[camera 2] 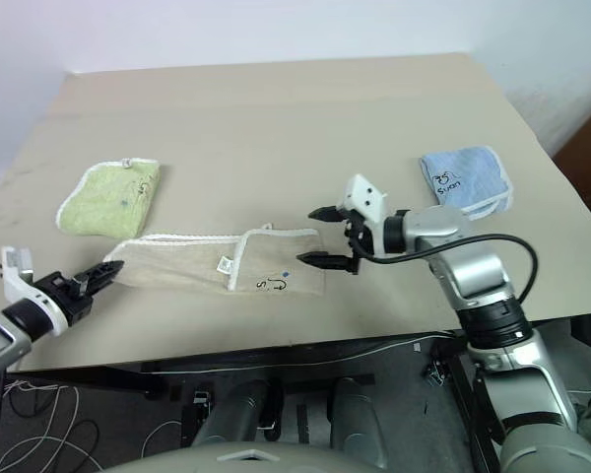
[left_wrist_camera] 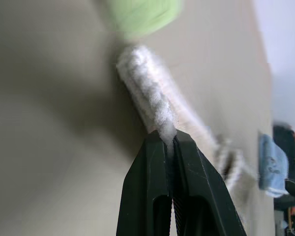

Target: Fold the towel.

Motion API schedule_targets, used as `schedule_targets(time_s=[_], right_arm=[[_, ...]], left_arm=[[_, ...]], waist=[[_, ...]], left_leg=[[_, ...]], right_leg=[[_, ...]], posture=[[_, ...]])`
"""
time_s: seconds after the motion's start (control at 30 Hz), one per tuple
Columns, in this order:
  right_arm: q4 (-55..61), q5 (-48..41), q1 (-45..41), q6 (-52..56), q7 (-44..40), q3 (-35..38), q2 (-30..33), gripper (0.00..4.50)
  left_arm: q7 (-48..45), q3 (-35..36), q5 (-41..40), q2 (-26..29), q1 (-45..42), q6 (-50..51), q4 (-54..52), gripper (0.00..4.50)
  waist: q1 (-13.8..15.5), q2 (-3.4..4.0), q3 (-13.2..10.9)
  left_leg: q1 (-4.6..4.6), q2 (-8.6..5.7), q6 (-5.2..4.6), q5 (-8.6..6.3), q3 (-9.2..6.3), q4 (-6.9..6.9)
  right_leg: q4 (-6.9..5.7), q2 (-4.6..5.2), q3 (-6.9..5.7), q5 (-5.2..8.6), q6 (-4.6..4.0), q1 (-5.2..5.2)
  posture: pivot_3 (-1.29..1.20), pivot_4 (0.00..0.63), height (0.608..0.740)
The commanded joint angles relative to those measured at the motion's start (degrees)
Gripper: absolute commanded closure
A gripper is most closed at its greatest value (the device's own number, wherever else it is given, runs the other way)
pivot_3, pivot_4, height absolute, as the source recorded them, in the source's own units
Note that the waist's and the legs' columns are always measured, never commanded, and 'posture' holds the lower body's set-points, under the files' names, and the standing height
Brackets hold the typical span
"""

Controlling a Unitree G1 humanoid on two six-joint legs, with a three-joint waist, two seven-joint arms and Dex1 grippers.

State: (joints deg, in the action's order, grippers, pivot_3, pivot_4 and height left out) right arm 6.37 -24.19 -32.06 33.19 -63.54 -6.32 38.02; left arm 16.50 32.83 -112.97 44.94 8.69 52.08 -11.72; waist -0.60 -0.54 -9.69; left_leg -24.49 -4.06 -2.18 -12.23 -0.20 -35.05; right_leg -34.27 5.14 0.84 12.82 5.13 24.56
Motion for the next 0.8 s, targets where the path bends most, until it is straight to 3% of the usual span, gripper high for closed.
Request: schedule_targets(time_s=[0.03, 0.3, 0.47, 0.6, 0.8], right_arm=[[1.9, -2.7, 1.0, 1.8, -0.8, 3.7, 2.4, 0.00], [2.5, -1.4, 5.1, 0.3, 1.4, 6.4, 5.2, 0.00], [4.2, -1.4, 7.6, 0.2, 3.6, 8.2, 5.7, 0.00], [6.3, -1.7, 10.3, 0.8, 5.7, 10.3, 6.2, 0.00], [8.7, -2.0, 13.8, 1.6, 8.2, 13.2, 7.2, 0.00]], left_arm=[[-1.8, -0.5, 0.0, 2.8, -3.0, 1.1, -2.2, 4.46], [-11.0, -12.1, 1.2, 5.8, -17.9, 6.7, 1.9, 4.46], [-16.1, -22.5, 4.7, 4.3, -31.2, 12.4, 6.7, 4.46], [-19.0, -29.7, 10.0, -0.7, -41.2, 16.1, 12.3, 4.46], [-24.6, -35.1, 18.6, -7.5, -48.5, 21.0, 17.3, 4.46]], waist=[[-0.1, 0.00, 0.0], [-0.1, 0.01, 0.0], [0.2, -0.01, 0.0], [0.7, -0.03, 0.0], [1.3, -0.04, 0.0]], left_leg=[[0.00, 0.00, 0.00, 0.00, 0.00, 0.00], [-0.01, -0.01, 0.00, 0.00, 0.01, 0.00], [-0.02, 0.00, 0.01, 0.02, 0.00, -0.03], [-0.02, -0.05, 0.00, 0.01, 0.00, -0.12], [-0.04, -0.04, 0.01, 0.04, 0.00, -0.13]], right_leg=[[0.00, 0.00, 0.00, 0.00, 0.00, -0.03], [-0.01, 0.00, 0.01, 0.00, 0.01, -0.03], [-0.06, -0.03, 0.00, -0.01, 0.02, -0.01], [-0.05, -0.02, 0.00, -0.03, 0.05, -0.07], [-0.09, -0.07, 0.01, -0.12, 0.21, -0.02]], posture=[[0.00, 0.150, 0.740], [0.00, 0.150, 0.740], [0.00, 0.150, 0.740], [0.00, 0.150, 0.740], [0.00, 0.150, 0.740]])
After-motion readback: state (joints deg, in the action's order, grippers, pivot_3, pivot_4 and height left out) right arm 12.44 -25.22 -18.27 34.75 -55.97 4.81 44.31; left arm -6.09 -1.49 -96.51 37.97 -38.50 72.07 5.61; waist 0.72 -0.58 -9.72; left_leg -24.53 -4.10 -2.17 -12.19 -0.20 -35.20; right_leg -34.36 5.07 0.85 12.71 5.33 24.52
